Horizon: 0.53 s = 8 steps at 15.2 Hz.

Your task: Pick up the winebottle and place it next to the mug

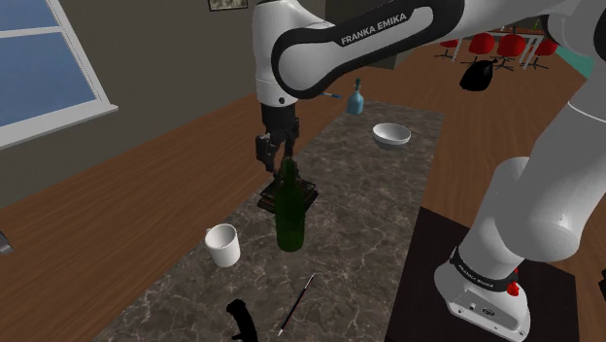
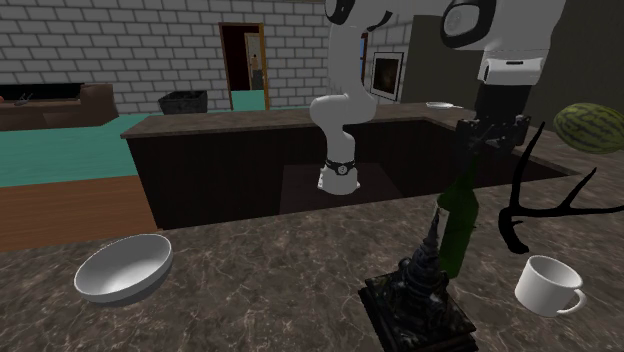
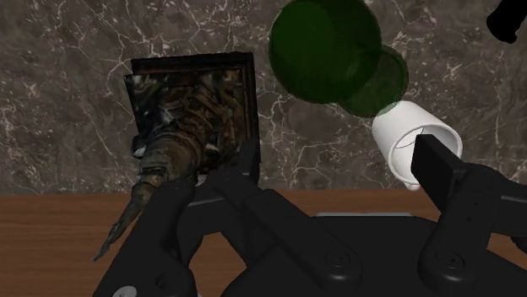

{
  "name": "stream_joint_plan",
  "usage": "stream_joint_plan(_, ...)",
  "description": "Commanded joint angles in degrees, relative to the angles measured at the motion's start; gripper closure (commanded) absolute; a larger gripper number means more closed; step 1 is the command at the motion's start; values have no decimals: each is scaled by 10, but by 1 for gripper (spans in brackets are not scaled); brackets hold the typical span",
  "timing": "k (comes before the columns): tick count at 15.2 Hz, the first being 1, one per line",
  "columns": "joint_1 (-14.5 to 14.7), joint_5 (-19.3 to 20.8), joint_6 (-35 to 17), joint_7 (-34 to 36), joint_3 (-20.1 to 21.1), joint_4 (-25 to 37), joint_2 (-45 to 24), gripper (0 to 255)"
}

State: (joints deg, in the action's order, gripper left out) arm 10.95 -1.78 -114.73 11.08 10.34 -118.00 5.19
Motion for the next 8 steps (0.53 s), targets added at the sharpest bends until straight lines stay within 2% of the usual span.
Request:
stream_joint_plan(1,0,0,0,0,0,0,0,0)
stream_joint_plan(3,0,0,0,0,0,0,0,0)
stream_joint_plan(7,-1,-2,72,-2,-2,58,14,0)
stream_joint_plan(8,-1,-2,72,-2,-2,58,14,0)
